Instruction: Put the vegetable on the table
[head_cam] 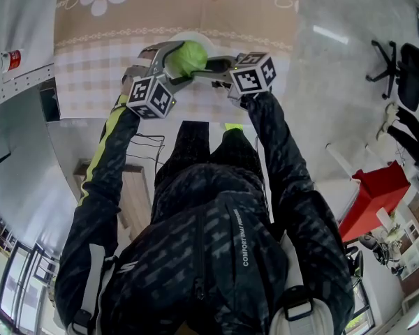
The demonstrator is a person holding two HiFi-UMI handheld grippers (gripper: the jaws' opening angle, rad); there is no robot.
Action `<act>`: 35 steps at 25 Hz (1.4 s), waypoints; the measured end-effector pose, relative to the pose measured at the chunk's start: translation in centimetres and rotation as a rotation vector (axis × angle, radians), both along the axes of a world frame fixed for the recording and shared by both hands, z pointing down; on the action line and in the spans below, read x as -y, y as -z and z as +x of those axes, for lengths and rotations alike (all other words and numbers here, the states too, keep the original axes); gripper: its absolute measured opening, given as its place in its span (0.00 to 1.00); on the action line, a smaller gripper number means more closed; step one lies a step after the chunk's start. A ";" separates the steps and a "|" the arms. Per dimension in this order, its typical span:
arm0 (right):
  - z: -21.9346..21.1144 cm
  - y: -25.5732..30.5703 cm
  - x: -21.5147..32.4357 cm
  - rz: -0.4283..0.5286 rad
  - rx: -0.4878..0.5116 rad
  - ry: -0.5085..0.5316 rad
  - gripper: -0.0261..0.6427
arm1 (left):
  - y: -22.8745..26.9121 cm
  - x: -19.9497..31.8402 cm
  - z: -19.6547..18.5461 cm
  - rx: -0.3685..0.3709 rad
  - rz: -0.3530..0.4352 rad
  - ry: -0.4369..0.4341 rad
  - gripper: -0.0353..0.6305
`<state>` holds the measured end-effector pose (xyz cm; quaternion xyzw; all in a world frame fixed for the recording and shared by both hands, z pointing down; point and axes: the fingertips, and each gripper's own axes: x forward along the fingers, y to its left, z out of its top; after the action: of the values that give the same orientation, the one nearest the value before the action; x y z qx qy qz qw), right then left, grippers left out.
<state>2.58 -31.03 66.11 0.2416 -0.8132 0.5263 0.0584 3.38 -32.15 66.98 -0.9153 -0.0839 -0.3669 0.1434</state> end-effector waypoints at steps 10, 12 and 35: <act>1.9 -1.2 -1.0 0.034 -0.138 -0.002 0.37 | -0.3 -0.4 0.6 -0.005 0.003 0.005 0.70; 2.3 -1.2 -1.1 0.038 -0.159 -0.006 0.37 | -0.5 -0.3 0.5 0.004 0.016 0.004 0.69; 3.7 2.2 0.5 0.175 -0.236 -0.049 0.29 | 1.1 0.4 -0.7 -0.011 0.034 0.038 0.68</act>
<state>6.32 -31.54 63.95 0.3255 -0.8375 0.4224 0.1193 2.67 -32.52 65.87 -0.9162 -0.0593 -0.3659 0.1524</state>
